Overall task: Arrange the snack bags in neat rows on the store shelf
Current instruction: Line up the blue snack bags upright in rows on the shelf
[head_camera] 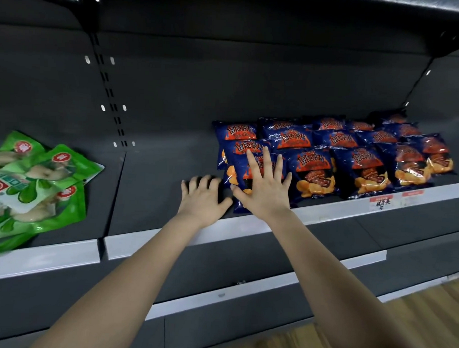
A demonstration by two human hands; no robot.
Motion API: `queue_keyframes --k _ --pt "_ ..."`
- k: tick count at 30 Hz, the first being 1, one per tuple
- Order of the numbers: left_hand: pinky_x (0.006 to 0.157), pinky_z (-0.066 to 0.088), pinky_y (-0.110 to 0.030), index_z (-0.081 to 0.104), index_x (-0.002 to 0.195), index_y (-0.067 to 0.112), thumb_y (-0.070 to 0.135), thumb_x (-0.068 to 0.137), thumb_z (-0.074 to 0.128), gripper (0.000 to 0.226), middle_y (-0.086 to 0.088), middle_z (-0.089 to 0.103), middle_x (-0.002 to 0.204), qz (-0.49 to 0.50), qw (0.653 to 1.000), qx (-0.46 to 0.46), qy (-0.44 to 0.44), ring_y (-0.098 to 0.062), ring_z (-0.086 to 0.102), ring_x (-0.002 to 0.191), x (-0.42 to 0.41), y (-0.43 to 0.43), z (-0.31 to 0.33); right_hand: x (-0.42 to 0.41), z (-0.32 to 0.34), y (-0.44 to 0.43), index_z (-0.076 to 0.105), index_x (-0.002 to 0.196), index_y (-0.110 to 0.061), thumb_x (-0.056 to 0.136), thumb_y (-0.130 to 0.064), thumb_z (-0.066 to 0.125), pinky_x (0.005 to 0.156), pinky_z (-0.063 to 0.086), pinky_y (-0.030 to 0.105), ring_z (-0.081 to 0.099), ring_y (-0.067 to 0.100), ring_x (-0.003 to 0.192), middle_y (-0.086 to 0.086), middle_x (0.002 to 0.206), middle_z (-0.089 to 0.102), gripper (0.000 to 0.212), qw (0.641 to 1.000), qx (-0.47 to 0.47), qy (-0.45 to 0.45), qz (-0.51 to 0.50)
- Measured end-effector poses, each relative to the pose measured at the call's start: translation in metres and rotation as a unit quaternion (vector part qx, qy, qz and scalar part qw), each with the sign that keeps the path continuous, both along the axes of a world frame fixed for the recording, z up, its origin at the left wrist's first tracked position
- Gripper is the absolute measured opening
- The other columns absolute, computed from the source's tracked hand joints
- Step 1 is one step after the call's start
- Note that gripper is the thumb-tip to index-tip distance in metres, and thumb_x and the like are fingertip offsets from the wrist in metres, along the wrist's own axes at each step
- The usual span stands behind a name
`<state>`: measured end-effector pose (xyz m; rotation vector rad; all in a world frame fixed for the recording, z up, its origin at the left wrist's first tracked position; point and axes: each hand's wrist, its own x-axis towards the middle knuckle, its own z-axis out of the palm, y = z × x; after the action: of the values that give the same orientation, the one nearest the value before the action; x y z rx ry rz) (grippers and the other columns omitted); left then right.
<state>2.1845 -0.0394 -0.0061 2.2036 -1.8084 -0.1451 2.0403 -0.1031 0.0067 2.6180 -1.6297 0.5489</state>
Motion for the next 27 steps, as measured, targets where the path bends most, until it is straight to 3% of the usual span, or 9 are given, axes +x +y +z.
queue_keyframes --k 9,27 --pt "0.115 0.002 -0.053 0.031 0.14 0.023 0.053 0.091 0.034 0.058 -0.001 0.027 0.15 -0.003 1.0 -0.009 -0.001 -0.029 0.013 0.14 0.0009 -0.0023 -0.0041 0.0026 -0.0012 -0.0032 -0.001 0.149 -0.039 0.085 -0.07 0.036 0.11 0.012 0.065 -0.008 0.035 0.145 0.001 0.16 -0.002 0.081 0.999 -0.032 0.01 -0.004" --pt "0.115 0.002 -0.052 0.029 0.141 0.022 0.052 0.091 0.034 0.058 -0.003 0.026 0.151 0.001 1.0 0.007 0.0 -0.029 0.012 0.141 -0.0008 0.0 0.0001 -0.0061 -0.0064 -0.0047 0.009 0.15 -0.036 0.082 -0.058 0.051 0.112 0.005 0.063 -0.008 0.036 0.145 0.003 0.159 0.005 0.083 0.998 -0.032 -0.02 0.051"
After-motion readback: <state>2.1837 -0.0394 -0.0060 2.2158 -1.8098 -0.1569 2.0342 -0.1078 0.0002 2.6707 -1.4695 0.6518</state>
